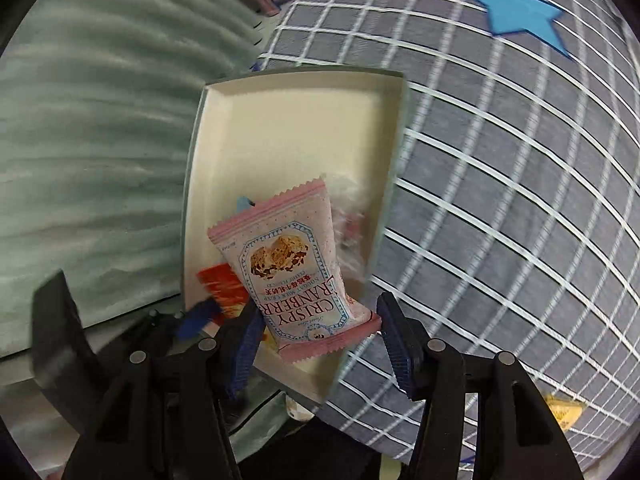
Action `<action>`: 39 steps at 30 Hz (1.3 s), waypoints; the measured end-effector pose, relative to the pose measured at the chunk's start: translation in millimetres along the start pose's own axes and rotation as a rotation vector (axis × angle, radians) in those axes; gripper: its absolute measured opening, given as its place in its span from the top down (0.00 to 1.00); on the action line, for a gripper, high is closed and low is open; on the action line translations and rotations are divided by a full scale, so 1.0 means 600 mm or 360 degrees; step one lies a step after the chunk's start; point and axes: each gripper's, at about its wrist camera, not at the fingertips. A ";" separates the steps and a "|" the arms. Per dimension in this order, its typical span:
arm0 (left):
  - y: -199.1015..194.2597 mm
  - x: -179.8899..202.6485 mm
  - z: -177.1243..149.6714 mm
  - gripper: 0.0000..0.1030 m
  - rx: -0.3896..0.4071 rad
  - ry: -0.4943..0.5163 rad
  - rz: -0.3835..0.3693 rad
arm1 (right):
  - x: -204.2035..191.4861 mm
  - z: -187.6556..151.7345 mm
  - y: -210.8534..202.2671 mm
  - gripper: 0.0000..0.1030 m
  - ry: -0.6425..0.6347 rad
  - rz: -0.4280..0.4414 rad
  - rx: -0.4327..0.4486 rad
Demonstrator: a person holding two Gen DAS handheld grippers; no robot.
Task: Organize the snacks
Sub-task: 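Grasp the pink bar with the left gripper while the right gripper approaches the yellow cracker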
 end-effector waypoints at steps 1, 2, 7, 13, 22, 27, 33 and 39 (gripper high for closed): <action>0.002 -0.001 -0.003 0.44 -0.0012 0.0004 0.0011 | -0.001 0.003 0.002 0.32 0.0003 -0.0006 -0.0018; 0.002 0.000 -0.008 0.41 -0.0016 0.0007 0.0020 | 0.005 0.001 0.001 0.13 0.0020 -0.0033 -0.0022; -0.009 0.025 -0.024 0.29 0.0004 0.0115 0.0015 | 0.062 -0.041 -0.007 0.04 0.0056 -0.0238 -0.0020; -0.019 0.091 -0.030 0.26 -0.0003 0.0328 -0.0012 | 0.178 -0.156 -0.010 0.04 -0.0032 -0.0579 -0.0042; -0.022 0.164 -0.022 0.25 -0.0042 0.0498 0.0013 | 0.190 -0.299 0.048 0.04 -0.0457 -0.0799 -0.0071; -0.034 0.181 -0.030 0.25 -0.0031 0.0606 0.0102 | 0.179 -0.313 0.100 0.04 -0.0615 -0.0968 -0.0096; -0.043 0.181 -0.032 0.25 -0.0044 0.0595 0.0180 | 0.233 -0.235 0.084 0.01 -0.0411 -0.0980 -0.0036; -0.053 0.213 -0.024 0.23 -0.0037 0.0668 0.0176 | 0.378 -0.180 -0.031 0.01 0.0249 -0.0557 0.0121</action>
Point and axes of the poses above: each gripper's, at about its wrist camera, not at the fingertips, and y roughly the way its jaws point, x to its right, z to its top, and after that the axes turned 7 degrees about -z, right-handed
